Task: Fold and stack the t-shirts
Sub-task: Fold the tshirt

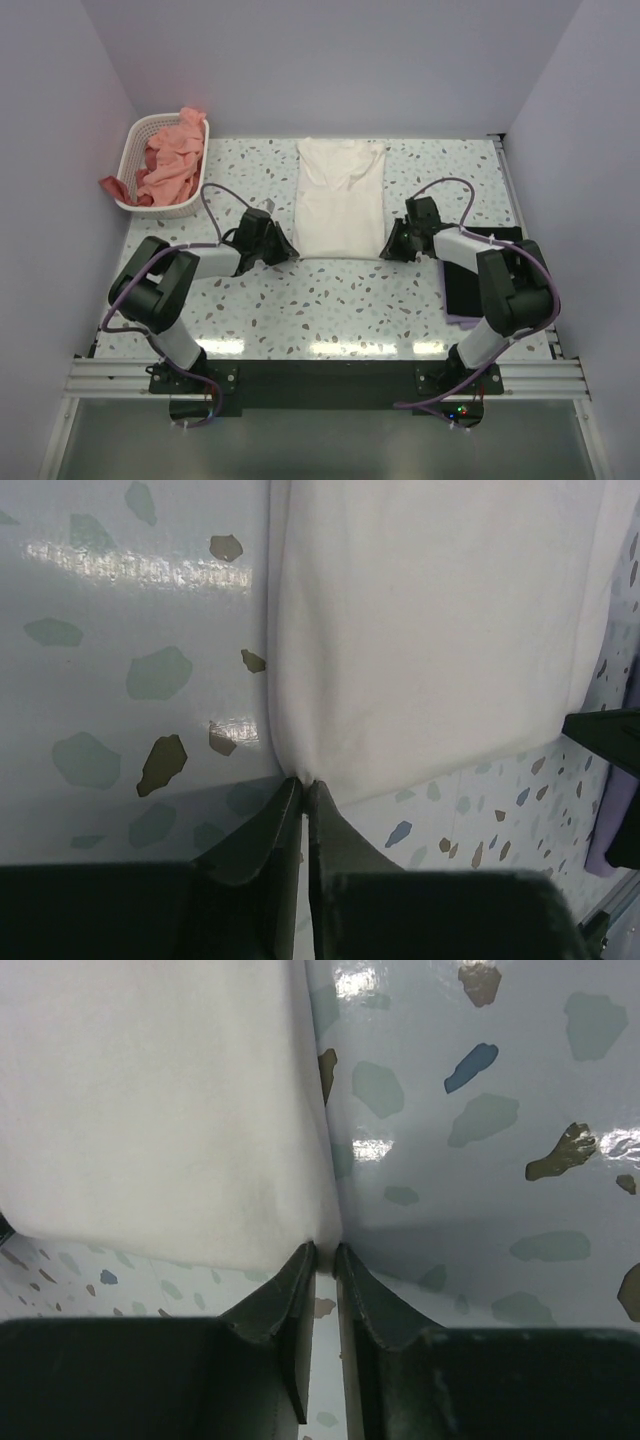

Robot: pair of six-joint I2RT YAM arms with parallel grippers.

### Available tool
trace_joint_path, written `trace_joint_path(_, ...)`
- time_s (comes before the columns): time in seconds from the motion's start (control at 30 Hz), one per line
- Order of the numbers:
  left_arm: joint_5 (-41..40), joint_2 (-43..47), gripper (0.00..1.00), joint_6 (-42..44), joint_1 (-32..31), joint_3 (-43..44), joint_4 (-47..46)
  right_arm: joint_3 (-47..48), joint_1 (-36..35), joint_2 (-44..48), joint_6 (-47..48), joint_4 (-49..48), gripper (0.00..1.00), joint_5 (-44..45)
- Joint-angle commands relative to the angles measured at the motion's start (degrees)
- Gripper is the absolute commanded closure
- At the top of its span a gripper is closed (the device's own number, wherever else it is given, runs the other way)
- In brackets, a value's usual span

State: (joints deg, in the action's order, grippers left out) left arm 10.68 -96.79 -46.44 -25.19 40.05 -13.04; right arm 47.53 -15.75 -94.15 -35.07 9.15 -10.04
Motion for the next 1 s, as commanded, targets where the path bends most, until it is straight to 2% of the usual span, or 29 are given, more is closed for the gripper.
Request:
trace_joint_path(0.0, -2.32, -1.56, 0.95, 0.29, -0.74, -0.06, 4.25, -0.6, -0.34, -1.21, 0.09, -0.18, 0.83, 0.11)
trace_joint_path(0.03, -2.59, -1.03, 0.97, 0.38, -0.74, -0.06, 5.29, -0.77, -0.42, -0.95, 0.18, -0.1, 0.91, -0.24)
trace_joint_path(0.13, -4.08, 1.86, 1.0, 0.73, -0.83, -0.33, 8.45, -2.17, -0.42, 0.8, 0.61, 0.43, 1.0, -1.64)
trace_joint_path(0.37, -4.88, 13.97, 1.0, 0.56, -1.79, -7.0, 12.95, -9.81, -1.39, 10.29, 1.41, 3.32, 1.0, -5.51)
trace_joint_path(0.5, -6.19, 22.33, 1.0, -0.4, -3.11, -13.22, 19.87, -16.65, -3.14, 19.93, 1.15, 6.49, 1.0, -7.35)
trace_joint_path(0.67, -6.28, 33.48, 1.0, -4.09, -5.48, -19.92, 23.84, -22.56, -5.69, 30.06, -0.17, 12.63, 1.0, -9.02)
trace_joint_path(0.9, -6.2, 40.8, 1.0, -7.53, -7.77, -24.58, 28.67, -27.84, -7.1, 40.09, -2.37, 18.97, 1.0, -11.05)
trace_joint_path(0.93, -6.11, 40.98, 0.97, -7.09, -7.77, -24.32, 29.12, -27.84, -7.02, 40.62, -2.46, 19.5, 0.98, -11.22)
trace_joint_path(0.97, -5.85, 41.42, 0.88, -6.74, -7.77, -23.54, 29.64, -27.84, -7.1, 41.67, -2.55, 20.29, 0.95, -11.4)
